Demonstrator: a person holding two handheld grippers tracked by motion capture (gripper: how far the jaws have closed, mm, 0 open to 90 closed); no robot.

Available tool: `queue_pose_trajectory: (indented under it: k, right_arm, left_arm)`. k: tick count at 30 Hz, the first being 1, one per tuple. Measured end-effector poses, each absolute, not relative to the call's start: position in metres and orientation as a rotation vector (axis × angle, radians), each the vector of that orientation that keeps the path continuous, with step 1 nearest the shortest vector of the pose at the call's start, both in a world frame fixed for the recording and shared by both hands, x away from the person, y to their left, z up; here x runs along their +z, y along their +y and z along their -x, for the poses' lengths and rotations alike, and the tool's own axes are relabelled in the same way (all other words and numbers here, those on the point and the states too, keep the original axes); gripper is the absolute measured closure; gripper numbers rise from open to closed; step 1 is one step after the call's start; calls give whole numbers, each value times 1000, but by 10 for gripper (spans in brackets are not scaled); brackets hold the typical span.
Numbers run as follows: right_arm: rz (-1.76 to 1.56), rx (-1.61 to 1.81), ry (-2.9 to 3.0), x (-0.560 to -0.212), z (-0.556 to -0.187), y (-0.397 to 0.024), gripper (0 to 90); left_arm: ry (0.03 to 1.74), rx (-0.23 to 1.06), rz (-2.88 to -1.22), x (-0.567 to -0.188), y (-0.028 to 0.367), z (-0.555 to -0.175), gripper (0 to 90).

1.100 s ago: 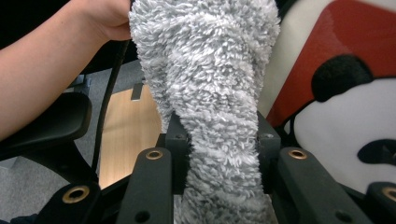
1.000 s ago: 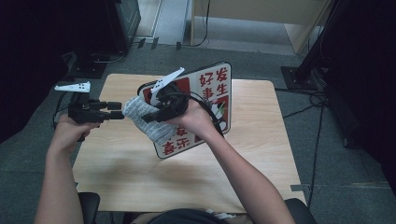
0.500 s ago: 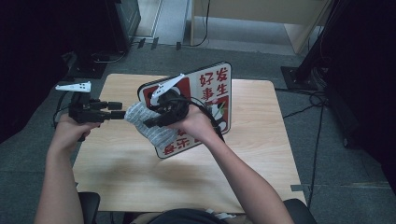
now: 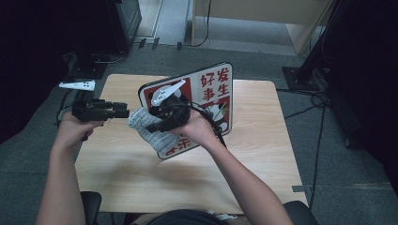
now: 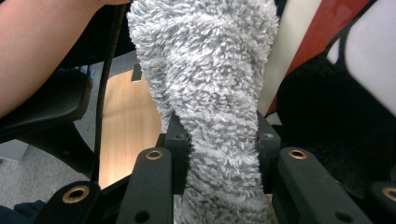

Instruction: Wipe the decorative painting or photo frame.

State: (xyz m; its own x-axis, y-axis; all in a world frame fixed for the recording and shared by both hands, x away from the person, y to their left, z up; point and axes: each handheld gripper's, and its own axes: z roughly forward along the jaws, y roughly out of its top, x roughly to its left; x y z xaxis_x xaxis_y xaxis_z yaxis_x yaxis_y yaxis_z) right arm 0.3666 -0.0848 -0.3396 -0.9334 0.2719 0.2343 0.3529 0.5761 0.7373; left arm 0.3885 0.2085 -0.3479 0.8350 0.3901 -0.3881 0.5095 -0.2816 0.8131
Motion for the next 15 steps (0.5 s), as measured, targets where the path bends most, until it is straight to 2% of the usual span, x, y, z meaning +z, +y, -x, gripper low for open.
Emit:
queue_pose_trajectory:
  k: [15]
  right_arm:
    - [550, -1269, -2712, -355, -362, -84, 683]
  left_arm:
    - [633, -153, -1937, -343, 189, -391, 521]
